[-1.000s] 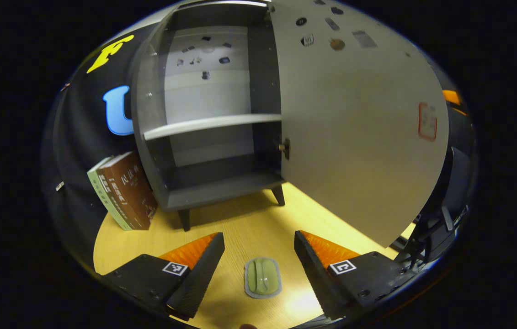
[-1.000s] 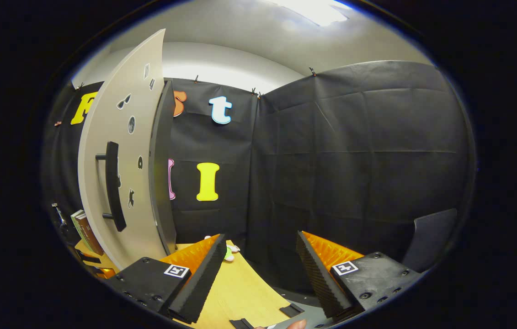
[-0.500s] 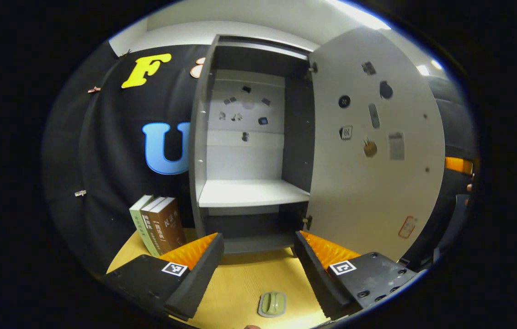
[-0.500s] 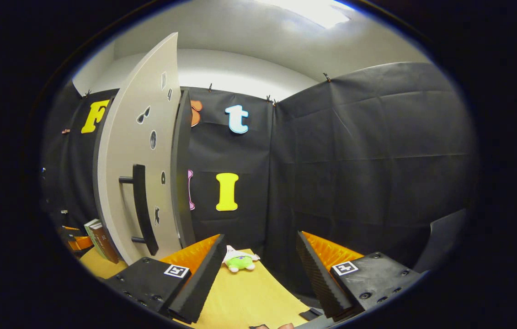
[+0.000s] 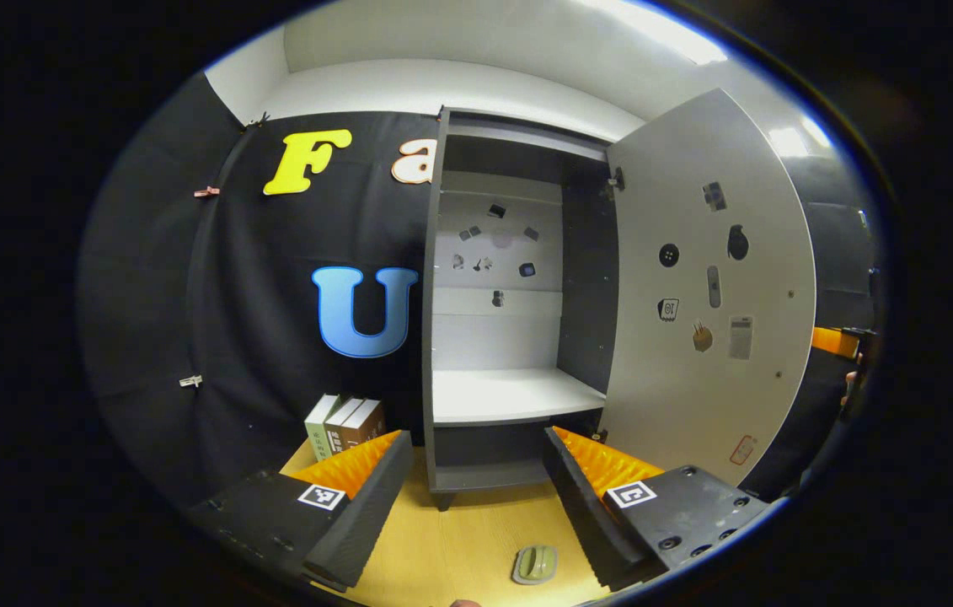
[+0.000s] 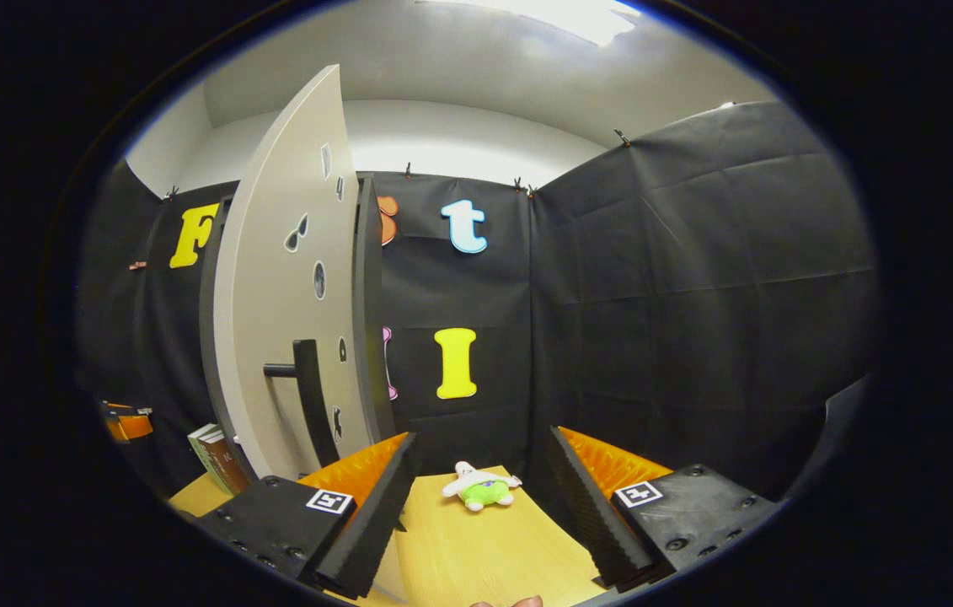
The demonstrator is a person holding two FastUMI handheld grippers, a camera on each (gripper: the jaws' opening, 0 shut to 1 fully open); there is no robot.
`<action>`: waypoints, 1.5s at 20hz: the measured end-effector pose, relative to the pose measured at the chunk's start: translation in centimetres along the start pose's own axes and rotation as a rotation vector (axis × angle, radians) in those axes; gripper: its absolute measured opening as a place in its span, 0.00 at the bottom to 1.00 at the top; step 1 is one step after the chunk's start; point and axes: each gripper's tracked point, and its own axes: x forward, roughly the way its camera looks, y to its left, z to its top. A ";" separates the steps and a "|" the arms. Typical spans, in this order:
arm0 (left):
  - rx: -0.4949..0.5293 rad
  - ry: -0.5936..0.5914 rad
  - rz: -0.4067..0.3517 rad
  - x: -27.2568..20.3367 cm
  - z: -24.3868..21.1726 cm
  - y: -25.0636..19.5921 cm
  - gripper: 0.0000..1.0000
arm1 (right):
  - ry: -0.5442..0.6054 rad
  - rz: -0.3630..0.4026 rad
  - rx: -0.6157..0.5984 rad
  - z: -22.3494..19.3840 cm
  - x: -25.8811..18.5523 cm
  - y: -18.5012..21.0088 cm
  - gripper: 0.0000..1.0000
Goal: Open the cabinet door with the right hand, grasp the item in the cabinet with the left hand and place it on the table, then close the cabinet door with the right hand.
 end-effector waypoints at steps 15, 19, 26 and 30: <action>0.038 -0.036 0.027 -2.1 1.7 2.3 0.97 | 0.006 0.053 -0.021 -0.2 0.4 5.2 0.95; 0.035 -0.033 0.037 -2.6 1.4 2.6 0.96 | 0.018 0.091 0.006 -0.4 0.0 6.9 0.95; 0.035 -0.032 0.051 -3.5 1.3 2.8 0.97 | 0.030 0.149 0.073 -1.1 -0.5 9.4 1.00; 0.036 -0.032 0.056 -3.9 1.3 2.9 0.96 | 0.038 0.195 0.087 -1.2 -1.0 11.2 0.97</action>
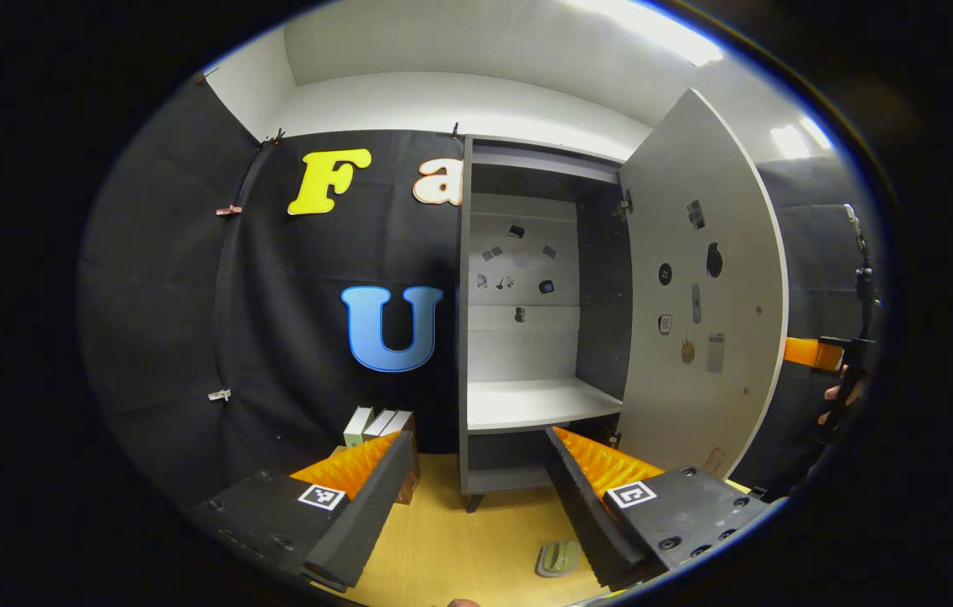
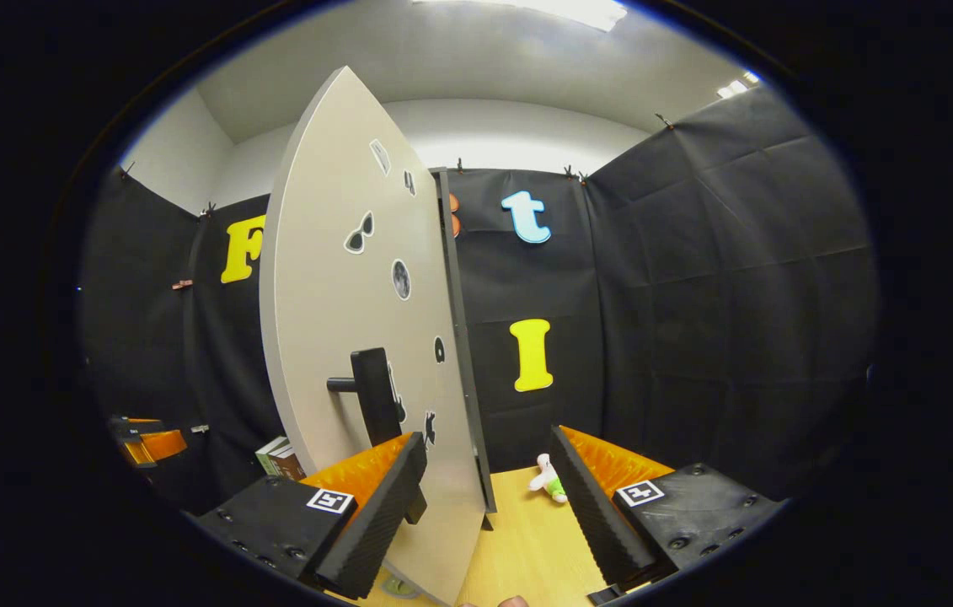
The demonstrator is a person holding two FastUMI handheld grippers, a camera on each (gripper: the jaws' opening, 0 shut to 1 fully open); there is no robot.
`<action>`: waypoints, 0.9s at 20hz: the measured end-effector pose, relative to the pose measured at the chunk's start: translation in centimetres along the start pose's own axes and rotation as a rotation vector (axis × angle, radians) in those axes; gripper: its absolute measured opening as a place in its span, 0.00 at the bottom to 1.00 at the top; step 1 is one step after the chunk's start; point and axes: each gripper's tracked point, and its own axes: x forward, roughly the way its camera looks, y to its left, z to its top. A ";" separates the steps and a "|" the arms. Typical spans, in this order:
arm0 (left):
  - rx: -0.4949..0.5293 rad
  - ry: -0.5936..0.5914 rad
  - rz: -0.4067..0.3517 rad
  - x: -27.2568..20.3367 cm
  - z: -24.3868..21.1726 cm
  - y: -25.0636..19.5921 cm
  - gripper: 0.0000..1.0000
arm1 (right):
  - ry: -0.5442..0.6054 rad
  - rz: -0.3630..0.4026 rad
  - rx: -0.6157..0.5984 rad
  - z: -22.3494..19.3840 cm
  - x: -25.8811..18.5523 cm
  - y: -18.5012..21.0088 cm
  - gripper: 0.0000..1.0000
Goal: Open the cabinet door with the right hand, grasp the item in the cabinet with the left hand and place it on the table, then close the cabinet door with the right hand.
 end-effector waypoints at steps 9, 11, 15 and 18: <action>0.003 0.002 0.015 -0.5 -0.1 0.2 0.97 | 0.041 0.168 0.028 -1.8 1.4 8.4 0.97; 0.005 0.003 0.017 -0.6 -0.2 0.2 0.97 | 0.069 0.214 0.054 -2.5 2.0 10.4 0.97; -0.008 0.004 0.025 -0.5 -0.1 0.3 0.96 | 0.086 0.261 0.054 -2.9 2.3 11.7 0.97; -0.008 -0.002 0.024 -0.4 0.2 0.0 0.97 | 0.089 0.255 0.043 -2.9 2.6 11.6 0.98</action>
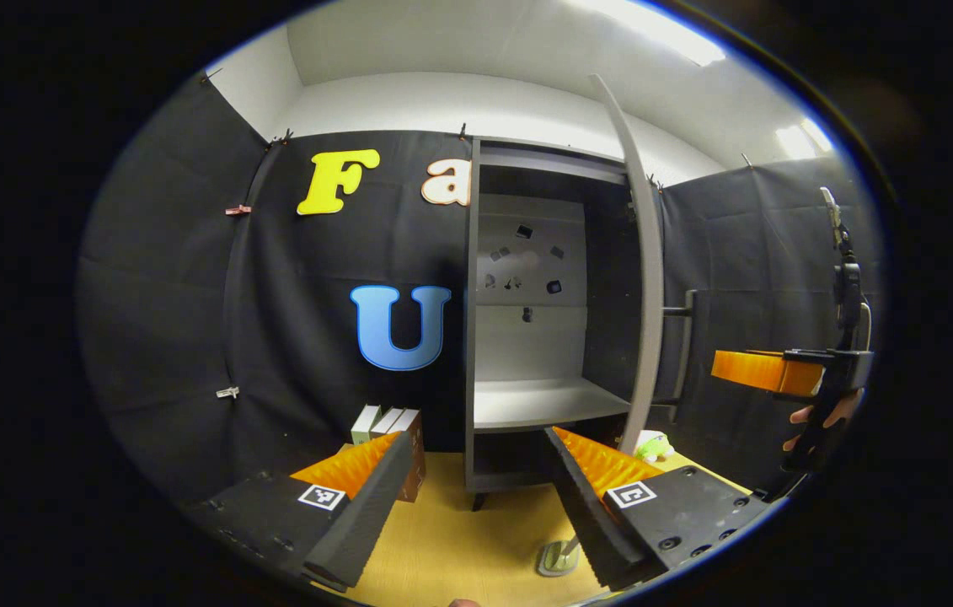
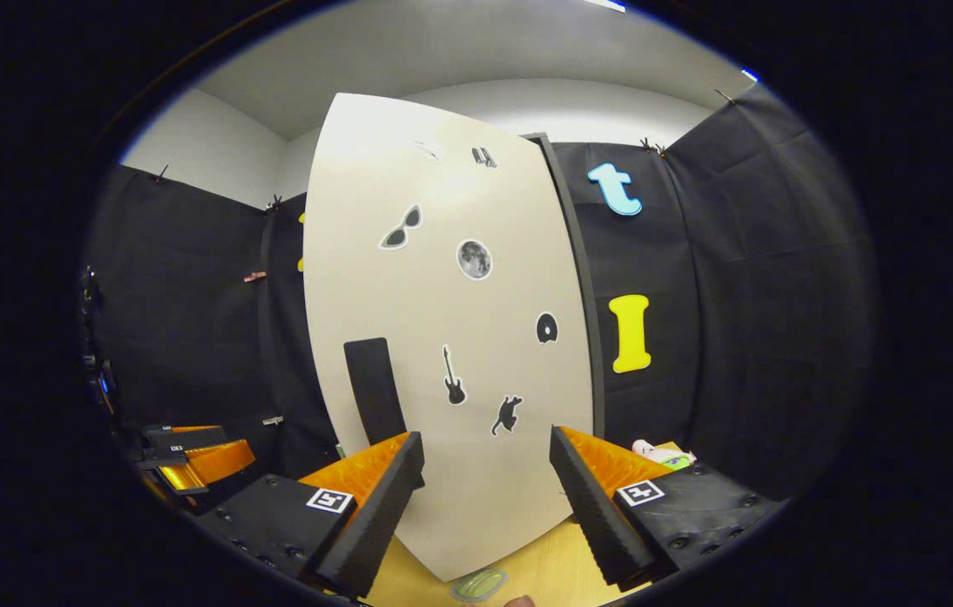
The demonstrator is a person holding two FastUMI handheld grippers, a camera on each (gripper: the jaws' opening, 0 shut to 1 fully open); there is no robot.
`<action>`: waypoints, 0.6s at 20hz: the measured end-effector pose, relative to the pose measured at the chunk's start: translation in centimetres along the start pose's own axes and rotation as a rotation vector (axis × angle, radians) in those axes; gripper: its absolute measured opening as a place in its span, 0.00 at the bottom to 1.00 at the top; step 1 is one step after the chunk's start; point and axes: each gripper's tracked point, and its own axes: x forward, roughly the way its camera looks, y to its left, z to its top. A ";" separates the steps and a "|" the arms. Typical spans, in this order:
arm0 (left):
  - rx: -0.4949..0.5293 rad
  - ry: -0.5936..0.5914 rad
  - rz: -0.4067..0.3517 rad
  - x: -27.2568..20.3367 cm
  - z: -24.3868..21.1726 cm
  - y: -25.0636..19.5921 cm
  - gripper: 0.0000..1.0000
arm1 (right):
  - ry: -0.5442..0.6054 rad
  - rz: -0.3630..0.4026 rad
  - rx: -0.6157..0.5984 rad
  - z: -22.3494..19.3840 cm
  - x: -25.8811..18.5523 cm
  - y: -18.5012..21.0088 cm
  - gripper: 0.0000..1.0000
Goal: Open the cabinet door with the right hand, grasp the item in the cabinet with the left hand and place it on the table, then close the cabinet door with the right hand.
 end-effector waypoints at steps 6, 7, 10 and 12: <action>0.007 -0.005 -0.006 0.3 0.3 -0.4 0.96 | -0.032 -0.062 -0.046 0.7 -1.1 -1.2 0.98; 0.008 -0.006 -0.007 0.3 0.4 -0.4 0.96 | -0.032 -0.064 -0.054 0.7 -1.3 -1.1 0.98; 0.007 -0.012 -0.011 0.7 0.8 -0.8 0.97 | -0.041 -0.074 -0.062 0.7 -1.5 -1.0 0.97; 0.011 -0.014 -0.012 0.7 1.0 -1.0 0.97 | -0.046 -0.080 -0.061 0.8 -1.7 -1.0 0.97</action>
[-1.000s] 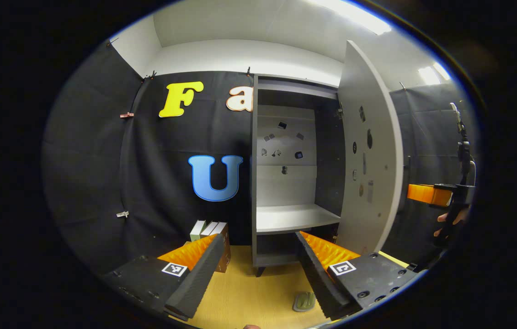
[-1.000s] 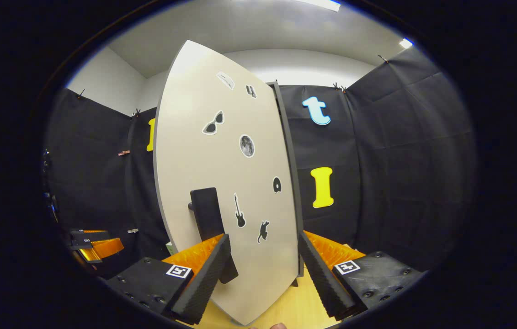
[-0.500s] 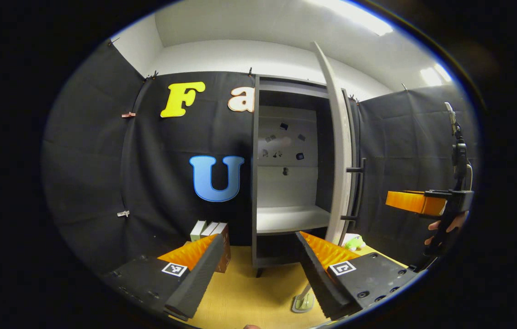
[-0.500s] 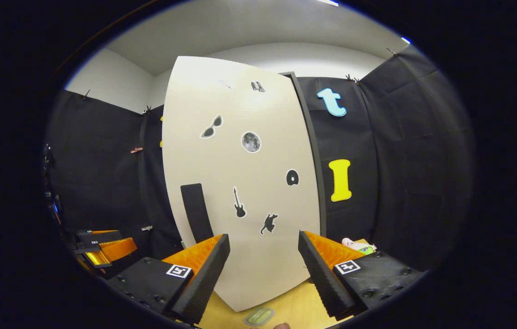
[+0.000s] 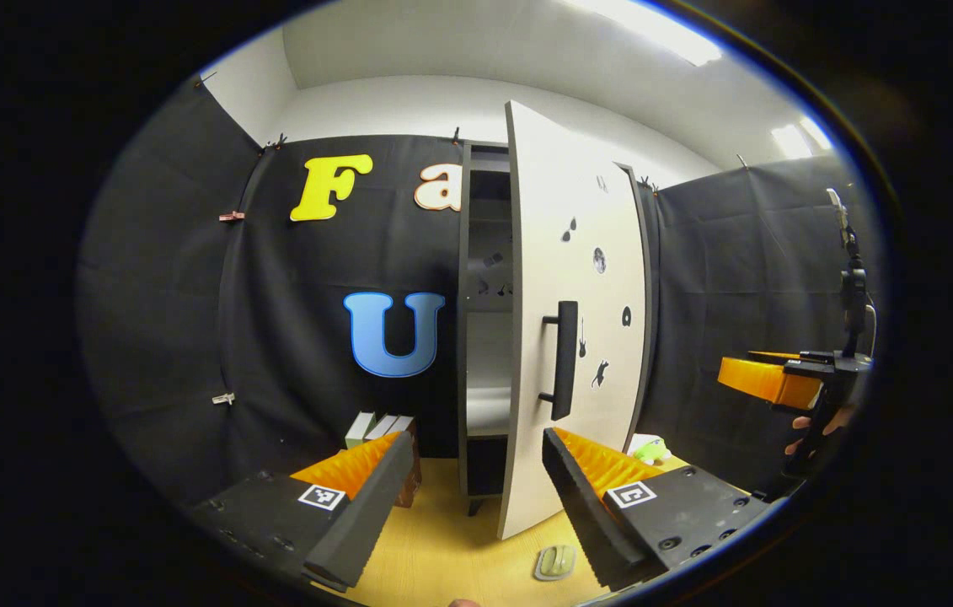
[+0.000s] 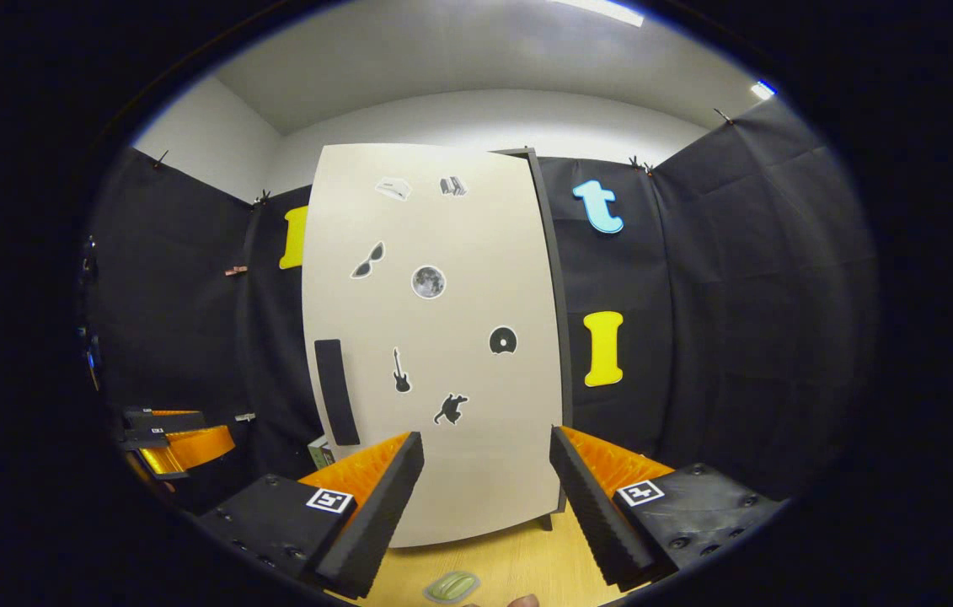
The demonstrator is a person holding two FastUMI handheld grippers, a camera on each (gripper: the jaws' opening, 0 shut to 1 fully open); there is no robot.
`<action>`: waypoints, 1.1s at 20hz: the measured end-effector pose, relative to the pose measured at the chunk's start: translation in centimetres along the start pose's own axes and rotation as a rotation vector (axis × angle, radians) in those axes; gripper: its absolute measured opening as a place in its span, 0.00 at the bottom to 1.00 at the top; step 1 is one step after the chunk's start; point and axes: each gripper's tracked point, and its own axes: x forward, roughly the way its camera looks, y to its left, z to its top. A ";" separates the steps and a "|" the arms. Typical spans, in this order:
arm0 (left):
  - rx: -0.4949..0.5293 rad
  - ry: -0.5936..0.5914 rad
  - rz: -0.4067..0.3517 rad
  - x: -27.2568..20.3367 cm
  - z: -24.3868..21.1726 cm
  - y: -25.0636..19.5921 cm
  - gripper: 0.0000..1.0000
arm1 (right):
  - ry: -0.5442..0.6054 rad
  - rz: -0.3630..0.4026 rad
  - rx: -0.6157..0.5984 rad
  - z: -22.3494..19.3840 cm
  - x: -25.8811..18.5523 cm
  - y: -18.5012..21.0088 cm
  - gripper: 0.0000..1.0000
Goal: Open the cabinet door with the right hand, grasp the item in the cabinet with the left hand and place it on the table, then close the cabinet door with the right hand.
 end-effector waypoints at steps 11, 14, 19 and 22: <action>0.001 0.004 0.003 0.0 0.3 0.0 0.97 | 0.004 -0.036 -0.014 -0.1 0.1 -0.9 0.97; 0.007 -0.001 0.002 0.2 0.4 -0.1 0.97 | 0.003 -0.044 -0.020 -0.1 0.3 -1.1 0.97; 0.011 -0.002 -0.006 0.5 0.6 -0.5 0.97 | 0.009 -0.050 -0.035 -0.3 0.3 -1.3 0.97; 0.008 -0.002 -0.007 0.7 0.7 -0.7 0.97 | 0.005 -0.054 -0.037 0.0 0.3 -1.4 0.97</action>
